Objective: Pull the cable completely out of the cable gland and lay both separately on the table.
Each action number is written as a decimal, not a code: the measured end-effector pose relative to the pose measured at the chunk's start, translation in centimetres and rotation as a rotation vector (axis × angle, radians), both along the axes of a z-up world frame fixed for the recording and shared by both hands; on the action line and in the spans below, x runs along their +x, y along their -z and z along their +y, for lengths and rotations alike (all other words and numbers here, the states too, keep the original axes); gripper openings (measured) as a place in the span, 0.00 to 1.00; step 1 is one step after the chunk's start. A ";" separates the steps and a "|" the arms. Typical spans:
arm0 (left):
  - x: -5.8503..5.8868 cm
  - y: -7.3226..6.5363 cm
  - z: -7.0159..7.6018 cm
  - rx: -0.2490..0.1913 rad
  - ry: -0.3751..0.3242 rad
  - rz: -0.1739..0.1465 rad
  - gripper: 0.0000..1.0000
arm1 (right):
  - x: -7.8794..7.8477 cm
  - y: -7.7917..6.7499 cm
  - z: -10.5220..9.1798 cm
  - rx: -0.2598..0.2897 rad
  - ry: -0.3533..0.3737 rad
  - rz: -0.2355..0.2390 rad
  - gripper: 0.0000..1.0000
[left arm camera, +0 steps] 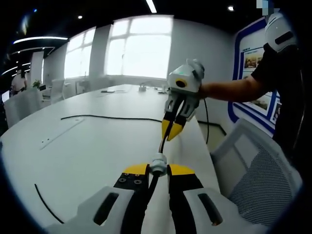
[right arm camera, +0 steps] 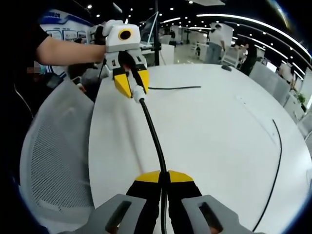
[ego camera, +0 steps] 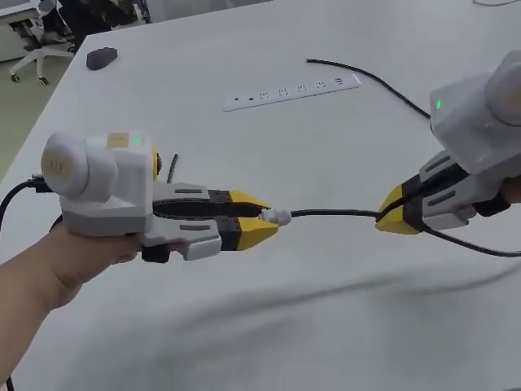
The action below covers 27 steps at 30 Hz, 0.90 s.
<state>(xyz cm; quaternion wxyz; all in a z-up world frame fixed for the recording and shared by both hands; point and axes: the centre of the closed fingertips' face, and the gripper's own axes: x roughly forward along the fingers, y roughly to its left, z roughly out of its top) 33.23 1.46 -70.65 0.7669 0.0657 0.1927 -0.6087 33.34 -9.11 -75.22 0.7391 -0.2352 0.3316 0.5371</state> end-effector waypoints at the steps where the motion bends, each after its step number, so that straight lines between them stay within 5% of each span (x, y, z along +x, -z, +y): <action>1: 0.2 0.1 0.1 0.006 -0.006 -0.006 0.15 | 0.0 0.1 -0.4 -0.002 0.004 -0.004 0.00; 13: 0.6 0.7 1.0 0.022 -0.032 -0.001 0.15 | 0.9 1.9 -4.2 -0.037 0.106 0.007 0.00; 27: 0.5 0.9 1.5 0.032 -0.033 -0.001 0.15 | 0.4 3.6 -5.3 -0.087 0.135 0.037 0.00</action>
